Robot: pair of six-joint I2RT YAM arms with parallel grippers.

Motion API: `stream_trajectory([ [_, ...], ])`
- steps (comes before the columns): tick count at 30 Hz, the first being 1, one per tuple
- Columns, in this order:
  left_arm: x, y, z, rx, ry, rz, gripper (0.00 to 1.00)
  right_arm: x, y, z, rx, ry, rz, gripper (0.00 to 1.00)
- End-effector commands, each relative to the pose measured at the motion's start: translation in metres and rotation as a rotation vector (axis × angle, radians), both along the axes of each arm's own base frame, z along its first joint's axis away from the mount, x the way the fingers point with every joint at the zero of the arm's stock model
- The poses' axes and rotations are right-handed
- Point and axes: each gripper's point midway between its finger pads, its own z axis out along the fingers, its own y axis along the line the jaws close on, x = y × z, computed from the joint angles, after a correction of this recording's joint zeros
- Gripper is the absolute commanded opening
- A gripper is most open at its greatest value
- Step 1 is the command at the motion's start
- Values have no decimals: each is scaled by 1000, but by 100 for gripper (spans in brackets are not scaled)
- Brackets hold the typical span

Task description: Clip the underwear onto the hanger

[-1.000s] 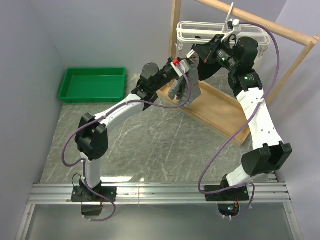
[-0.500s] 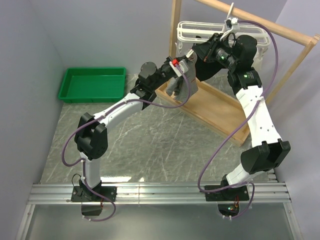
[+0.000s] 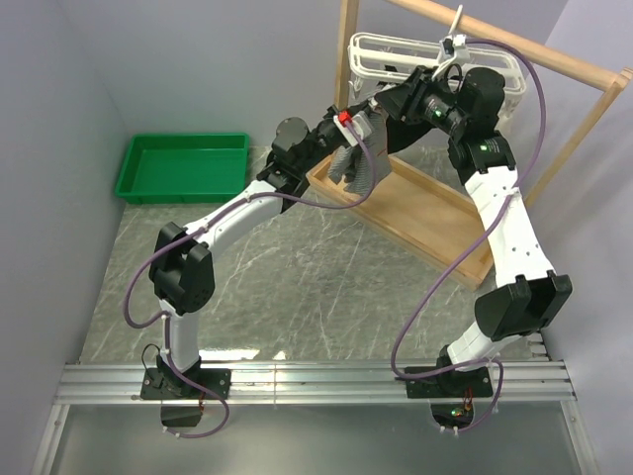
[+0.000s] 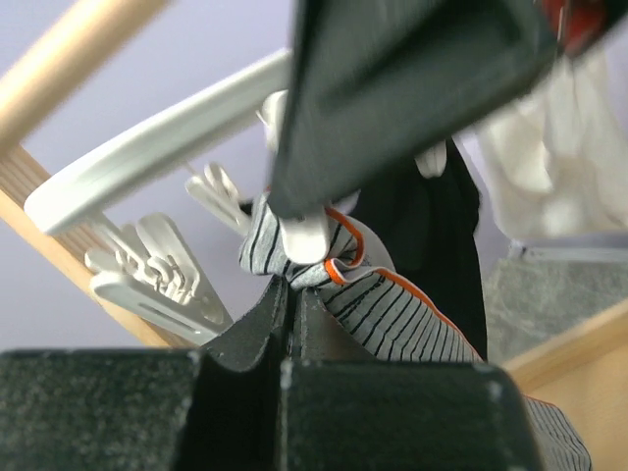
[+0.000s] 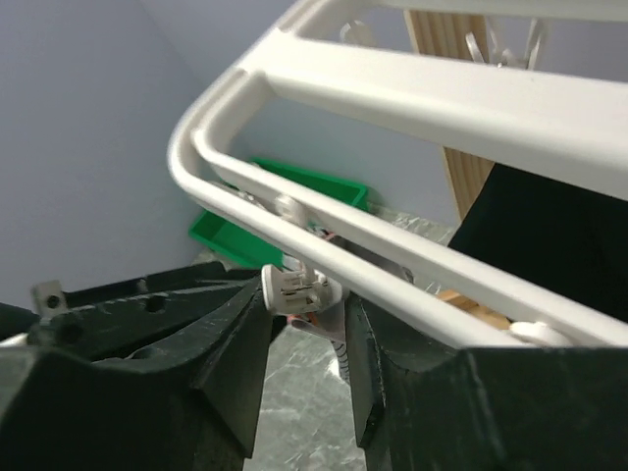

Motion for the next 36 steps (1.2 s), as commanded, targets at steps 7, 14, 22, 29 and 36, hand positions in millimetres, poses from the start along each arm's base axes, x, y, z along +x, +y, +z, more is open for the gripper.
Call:
stream_trajectory([
  [7, -19, 4, 63, -100, -136, -37, 0, -3, 7, 10, 27, -3, 36, 45],
  [14, -18, 4, 56, -102, -109, -38, 3, -13, 4, 22, 44, -15, 50, 57],
  [22, -21, 10, 46, -115, -50, -33, 18, -28, -1, 18, 11, -10, 50, 68],
  [29, -23, 16, 21, -107, 43, -27, 29, -47, -4, -11, -42, 47, 54, 71],
  [36, -25, 27, 1, -107, 133, -25, 41, -67, -11, -30, -115, 53, 54, 72],
])
